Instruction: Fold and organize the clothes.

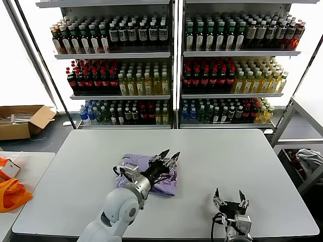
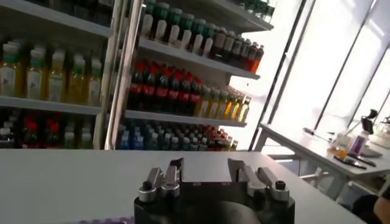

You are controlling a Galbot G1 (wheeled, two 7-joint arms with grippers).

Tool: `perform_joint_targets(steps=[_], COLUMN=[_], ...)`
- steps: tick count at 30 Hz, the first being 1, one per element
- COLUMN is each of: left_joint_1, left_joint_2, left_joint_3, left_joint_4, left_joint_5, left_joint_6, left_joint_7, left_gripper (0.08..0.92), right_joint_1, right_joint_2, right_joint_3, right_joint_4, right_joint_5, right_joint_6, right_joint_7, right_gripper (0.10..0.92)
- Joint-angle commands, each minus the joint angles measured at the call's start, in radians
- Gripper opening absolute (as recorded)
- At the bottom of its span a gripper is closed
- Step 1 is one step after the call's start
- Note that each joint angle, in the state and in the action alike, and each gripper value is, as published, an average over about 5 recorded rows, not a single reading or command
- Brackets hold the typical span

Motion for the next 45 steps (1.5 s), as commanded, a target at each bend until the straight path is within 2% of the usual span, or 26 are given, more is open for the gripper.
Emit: perform_joint_targets(steps=[1,6,10,26,29,39,45], left_joint_1=[0.071,0.14,0.178,0.235,0.24,0.25,0.265], left_joint_2=[-0.002,0.007,0.013,0.02,0.021,0.018,0.015], left_joint_3=[-0.116,-0.211,-0.26,-0.321,-0.327,-0.34,-0.355], left_joint_4=[-0.019,-0.041,-0.066,-0.088,-0.092,-0.108,-0.118], left_joint_5=[0.141,0.216,0.219,0.22,0.216,0.199,0.186], left_joint_6=[-0.043,-0.035,-0.031,-0.026,-0.024,-0.014,-0.013], left_joint_7=[-0.049,-0.078,-0.083,-0.084,-0.084,-0.087,-0.088], left_gripper=[0.574,0.713,0.804,0.822,0.823,0.823,0.823], right_joint_1=[0.212,0.352,0.435,0.459,0.451,0.444,0.44], right_joint_2=[-0.007,-0.026,-0.054,-0.051,-0.05,-0.048,-0.109], right_joint_3=[-0.114,-0.202,-0.279,-0.354,-0.356,-0.361,-0.348], right_joint_4=[-0.044,-0.056,-0.102,-0.153,-0.153,-0.139,-0.115], right_joint_5=[0.434,0.695,0.774,0.83,0.824,0.798,0.751], right_joint_6=[-0.064,-0.168,-0.191,-0.19,-0.19,-0.189,-0.191], right_joint_7=[0.058,0.129,0.185,0.243,0.249,0.255,0.239], right_gripper=[0.823,0.823,0.823,0.807,0.745,0.452,0.279])
